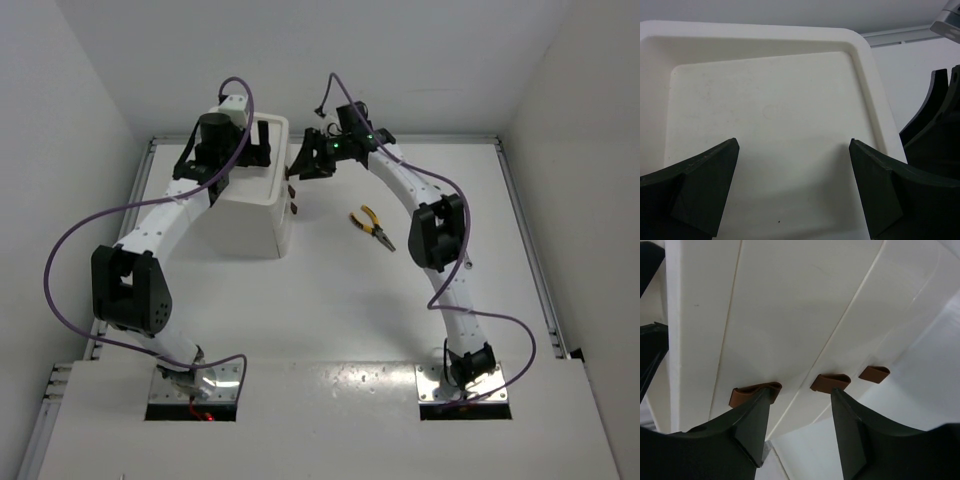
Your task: Sort the tools into containers
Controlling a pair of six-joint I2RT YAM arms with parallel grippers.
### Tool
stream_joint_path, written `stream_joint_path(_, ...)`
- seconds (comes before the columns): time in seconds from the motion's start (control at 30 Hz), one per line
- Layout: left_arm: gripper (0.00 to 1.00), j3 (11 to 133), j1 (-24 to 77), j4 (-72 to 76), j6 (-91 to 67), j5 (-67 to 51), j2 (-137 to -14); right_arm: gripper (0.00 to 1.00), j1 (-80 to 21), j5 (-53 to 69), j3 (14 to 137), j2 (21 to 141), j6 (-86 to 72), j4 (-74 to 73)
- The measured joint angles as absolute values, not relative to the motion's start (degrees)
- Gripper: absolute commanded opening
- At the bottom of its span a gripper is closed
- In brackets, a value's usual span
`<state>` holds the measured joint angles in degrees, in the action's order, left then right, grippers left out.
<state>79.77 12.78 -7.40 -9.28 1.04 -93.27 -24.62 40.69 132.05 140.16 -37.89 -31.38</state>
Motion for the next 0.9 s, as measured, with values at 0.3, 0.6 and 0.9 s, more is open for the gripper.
stream_joint_path(0.3, 1.0, 79.77, 12.78, -7.33, -9.28, 0.97, -93.27, 0.49, -24.03, 43.44, 131.37, 140.59, -37.91, -28.88)
stream_joint_path(0.6, 1.0, 79.77, 12.78, -7.31, -9.23, 0.75, -93.27, 0.52, -22.09, 44.88, 116.46, 131.66, -11.53, -34.35)
stream_joint_path(0.9, 1.0, 80.34, 12.78, -7.14, -9.19, 0.14, -93.95, 0.5, -16.14, 57.95, 93.08, 124.64, 0.25, -14.63)
